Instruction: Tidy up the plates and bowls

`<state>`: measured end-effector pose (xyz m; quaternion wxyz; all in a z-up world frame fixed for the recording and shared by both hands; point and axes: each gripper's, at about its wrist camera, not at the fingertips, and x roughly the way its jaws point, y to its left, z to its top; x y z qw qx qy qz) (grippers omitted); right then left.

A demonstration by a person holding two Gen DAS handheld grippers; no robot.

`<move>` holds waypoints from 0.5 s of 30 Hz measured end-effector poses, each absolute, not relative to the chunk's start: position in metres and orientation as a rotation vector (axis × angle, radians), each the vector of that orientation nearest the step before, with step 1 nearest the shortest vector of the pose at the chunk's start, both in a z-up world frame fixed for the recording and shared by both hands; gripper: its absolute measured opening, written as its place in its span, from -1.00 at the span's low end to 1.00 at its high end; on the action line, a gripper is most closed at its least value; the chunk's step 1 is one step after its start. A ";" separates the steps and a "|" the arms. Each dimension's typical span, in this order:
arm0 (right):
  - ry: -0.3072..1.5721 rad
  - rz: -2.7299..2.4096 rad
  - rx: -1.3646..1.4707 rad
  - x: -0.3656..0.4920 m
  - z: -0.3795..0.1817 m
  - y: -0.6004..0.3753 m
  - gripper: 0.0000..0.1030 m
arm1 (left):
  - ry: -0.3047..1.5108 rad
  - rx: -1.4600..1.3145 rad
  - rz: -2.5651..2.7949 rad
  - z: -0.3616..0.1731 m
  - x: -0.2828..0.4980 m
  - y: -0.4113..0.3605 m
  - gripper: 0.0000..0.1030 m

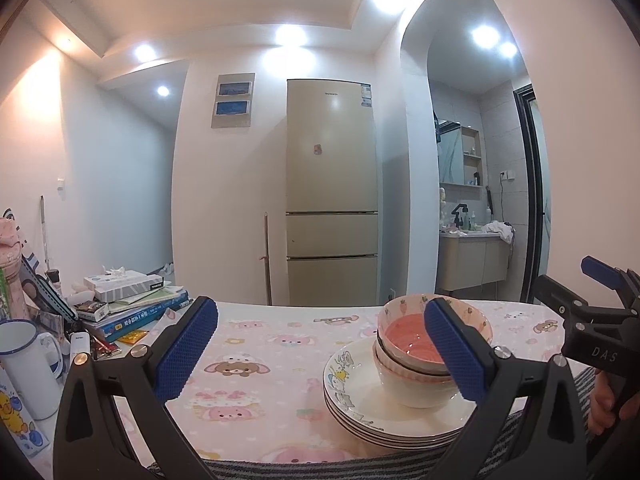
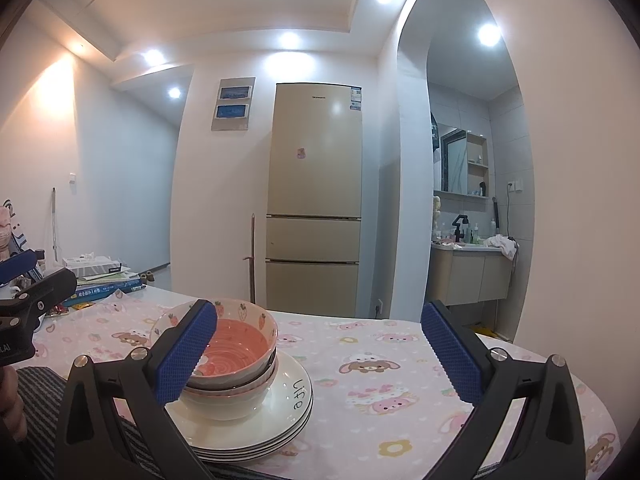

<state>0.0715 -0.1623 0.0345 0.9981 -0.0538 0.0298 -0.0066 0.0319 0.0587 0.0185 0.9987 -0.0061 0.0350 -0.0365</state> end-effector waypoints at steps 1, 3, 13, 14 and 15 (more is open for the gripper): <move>0.059 -0.013 -0.108 0.071 0.034 -0.162 1.00 | 0.069 -0.012 -0.072 0.019 0.031 0.059 1.00; 0.059 -0.012 -0.108 0.071 0.035 -0.163 1.00 | 0.069 -0.015 -0.072 0.019 0.032 0.059 1.00; 0.058 -0.013 -0.109 0.072 0.034 -0.163 1.00 | 0.074 -0.013 -0.072 0.020 0.034 0.059 1.00; 0.058 -0.013 -0.109 0.072 0.035 -0.162 1.00 | 0.073 -0.014 -0.072 0.019 0.034 0.059 1.00; 0.059 -0.013 -0.109 0.072 0.035 -0.162 1.00 | 0.073 -0.014 -0.072 0.019 0.034 0.059 1.00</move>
